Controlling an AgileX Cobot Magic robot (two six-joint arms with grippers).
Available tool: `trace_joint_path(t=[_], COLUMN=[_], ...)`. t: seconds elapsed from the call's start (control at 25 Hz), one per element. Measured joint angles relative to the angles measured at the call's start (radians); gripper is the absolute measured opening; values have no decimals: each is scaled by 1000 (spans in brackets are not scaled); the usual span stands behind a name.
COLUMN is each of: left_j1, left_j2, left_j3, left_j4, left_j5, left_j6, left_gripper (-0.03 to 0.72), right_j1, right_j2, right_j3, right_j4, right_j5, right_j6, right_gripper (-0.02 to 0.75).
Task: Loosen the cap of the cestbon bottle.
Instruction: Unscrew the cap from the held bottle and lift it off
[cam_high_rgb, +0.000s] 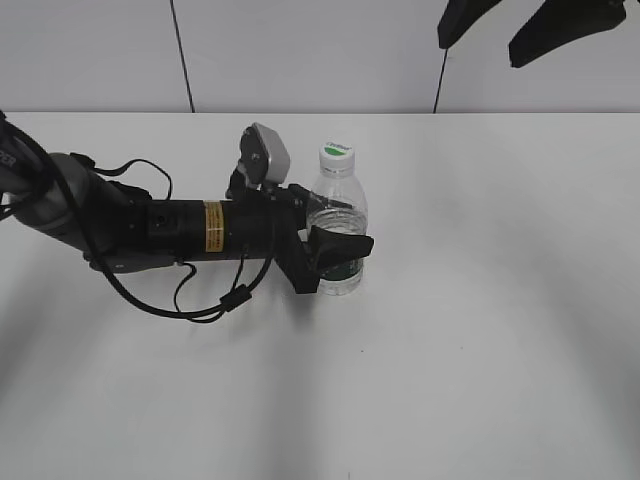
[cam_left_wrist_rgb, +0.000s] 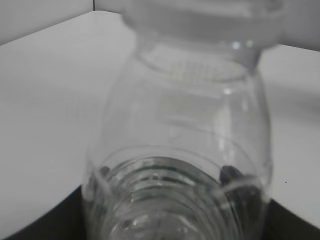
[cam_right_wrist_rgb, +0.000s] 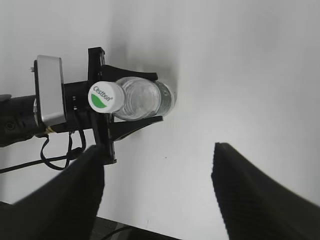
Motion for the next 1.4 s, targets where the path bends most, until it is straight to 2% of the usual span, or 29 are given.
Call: trace_joint_path(t=[0.32,0.56,0.84,1.4], left_j1=[0,0,0,0], left_j2=[0,0,0,0], left_j3=[0,0,0,0], left_j4=[1,1,3,5], left_j5=[-1,-1,-1,-1], left_j6=[0,0,0,0], left_gripper=[398,398,398,398], right_j1=[1,74,144,189], right_j2=[56,165,243,350], right_j3=[-23,-81,-191,-197], right_j4=[43,52,5,-43], right_j5=[2,3,5,6], right_j6=[99,168,217,246], right_gripper=[519,519,519,519])
